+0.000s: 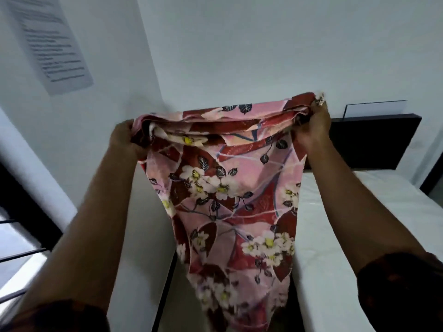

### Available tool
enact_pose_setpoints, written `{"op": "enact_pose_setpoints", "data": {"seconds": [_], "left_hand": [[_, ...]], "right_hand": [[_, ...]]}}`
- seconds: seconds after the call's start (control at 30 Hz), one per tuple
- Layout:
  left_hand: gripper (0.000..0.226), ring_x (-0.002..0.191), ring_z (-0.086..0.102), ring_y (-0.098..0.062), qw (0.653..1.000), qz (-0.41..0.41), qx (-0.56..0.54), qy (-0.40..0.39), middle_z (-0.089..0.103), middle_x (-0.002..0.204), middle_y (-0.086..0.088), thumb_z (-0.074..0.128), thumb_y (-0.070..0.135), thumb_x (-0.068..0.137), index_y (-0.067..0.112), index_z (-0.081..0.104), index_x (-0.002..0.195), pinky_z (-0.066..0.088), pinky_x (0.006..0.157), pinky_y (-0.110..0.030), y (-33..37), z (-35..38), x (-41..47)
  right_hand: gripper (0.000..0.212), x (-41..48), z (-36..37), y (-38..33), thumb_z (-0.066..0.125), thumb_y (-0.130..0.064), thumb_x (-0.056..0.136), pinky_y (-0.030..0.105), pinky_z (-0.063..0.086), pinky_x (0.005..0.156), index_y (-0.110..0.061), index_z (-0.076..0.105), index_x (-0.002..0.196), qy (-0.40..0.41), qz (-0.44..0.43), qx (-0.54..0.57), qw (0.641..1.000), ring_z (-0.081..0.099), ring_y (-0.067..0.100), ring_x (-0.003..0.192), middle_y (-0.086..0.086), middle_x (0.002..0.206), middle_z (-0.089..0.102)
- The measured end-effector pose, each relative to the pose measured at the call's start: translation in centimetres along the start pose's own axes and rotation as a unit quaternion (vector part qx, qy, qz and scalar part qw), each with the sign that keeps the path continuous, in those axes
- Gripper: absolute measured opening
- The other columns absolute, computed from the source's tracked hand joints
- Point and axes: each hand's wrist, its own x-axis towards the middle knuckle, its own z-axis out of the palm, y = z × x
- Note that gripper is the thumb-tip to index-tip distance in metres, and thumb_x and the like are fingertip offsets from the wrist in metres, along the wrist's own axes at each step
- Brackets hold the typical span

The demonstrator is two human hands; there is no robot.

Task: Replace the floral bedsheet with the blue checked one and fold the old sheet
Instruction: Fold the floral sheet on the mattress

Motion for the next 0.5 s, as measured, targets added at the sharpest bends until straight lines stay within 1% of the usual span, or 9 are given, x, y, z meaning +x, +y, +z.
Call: {"op": "enact_pose_setpoints", "data": {"seconds": [0.07,0.1,0.13,0.2,0.27,0.33,0.37,0.43,0.5], "left_hand": [[0.020,0.080,0.072,-0.016,0.995,0.033,-0.082,0.053,0.072,0.089,-0.005,0.054,0.004,0.093,0.012,0.070,0.103,0.058,0.088,-0.035,1.0,0.3,1.2],[0.024,0.084,0.073,-0.020,0.980,-0.021,-0.173,0.093,0.073,0.090,-0.005,0.051,0.014,0.096,0.015,0.073,0.104,0.057,0.090,-0.042,1.3,0.3,2.9],[0.030,0.086,0.073,-0.021,0.972,-0.040,-0.197,0.119,0.075,0.090,-0.005,0.047,0.017,0.098,0.015,0.076,0.107,0.058,0.087,-0.041,0.8,0.2,3.8],[0.035,0.073,0.071,-0.015,0.979,-0.054,-0.105,0.167,0.072,0.080,-0.004,0.043,0.007,0.099,0.009,0.078,0.105,0.059,0.077,-0.031,-0.6,0.2,4.1],[0.032,0.085,0.069,-0.019,0.980,-0.056,-0.064,0.179,0.070,0.096,-0.006,0.047,0.001,0.097,0.005,0.070,0.118,0.058,0.080,-0.033,-1.8,0.0,3.9],[0.031,0.106,0.067,-0.024,0.969,-0.100,-0.146,0.174,0.070,0.115,-0.007,0.047,0.013,0.100,0.007,0.068,0.121,0.058,0.080,-0.040,-1.7,-0.1,4.7],[0.032,0.110,0.067,-0.024,0.963,-0.093,-0.187,0.172,0.070,0.119,-0.005,0.048,0.017,0.099,0.010,0.069,0.121,0.058,0.083,-0.041,-1.4,-0.3,5.3],[0.028,0.115,0.065,-0.026,0.964,-0.033,-0.212,0.156,0.071,0.113,-0.006,0.050,0.020,0.099,0.011,0.073,0.111,0.053,0.098,-0.044,-0.3,0.2,5.4],[0.031,0.111,0.066,-0.027,0.963,0.033,-0.242,0.112,0.072,0.102,-0.010,0.049,0.023,0.101,0.007,0.075,0.097,0.049,0.103,-0.043,0.7,0.6,4.7]], "right_hand": [[0.018,-0.2,0.5,-0.6,0.048,-0.013,0.102,0.031,0.057,0.069,-0.017,0.063,0.109,-0.014,0.005,0.009,1.000,0.069,0.023,0.073,0.010,0.092,0.069],[0.018,-0.3,1.0,-0.6,0.048,-0.012,0.102,0.029,0.055,0.067,-0.017,0.064,0.109,-0.006,0.001,0.005,1.000,0.068,0.022,0.072,0.009,0.091,0.069],[0.018,-0.3,1.2,-0.3,0.048,-0.012,0.102,0.031,0.056,0.070,-0.016,0.065,0.109,-0.007,0.006,0.009,1.000,0.068,0.023,0.074,0.010,0.093,0.069],[0.018,-0.2,0.6,1.0,0.047,-0.011,0.101,0.038,0.060,0.074,-0.013,0.063,0.108,0.013,0.021,-0.005,1.000,0.070,0.026,0.077,0.014,0.094,0.068],[0.015,-0.3,-0.1,2.0,0.048,-0.015,0.101,0.037,0.060,0.066,-0.014,0.063,0.105,0.037,0.062,-0.026,0.997,0.071,0.026,0.074,0.012,0.088,0.069],[0.018,-0.3,-0.7,2.7,0.049,-0.020,0.102,0.033,0.058,0.060,-0.014,0.065,0.098,0.041,0.100,0.004,0.994,0.071,0.024,0.071,0.010,0.085,0.070],[0.018,-0.6,-0.6,2.8,0.050,-0.020,0.102,0.029,0.057,0.056,-0.013,0.065,0.097,0.036,0.105,0.025,0.994,0.070,0.023,0.067,0.009,0.083,0.069],[0.015,-0.9,-0.2,2.7,0.051,-0.018,0.102,0.025,0.054,0.050,-0.012,0.064,0.098,0.016,0.095,0.057,0.994,0.069,0.021,0.061,0.008,0.082,0.068],[0.013,-0.8,0.3,2.0,0.053,-0.016,0.101,0.031,0.059,0.057,-0.010,0.065,0.102,-0.023,0.070,0.092,0.993,0.070,0.023,0.068,0.010,0.085,0.069]]}}
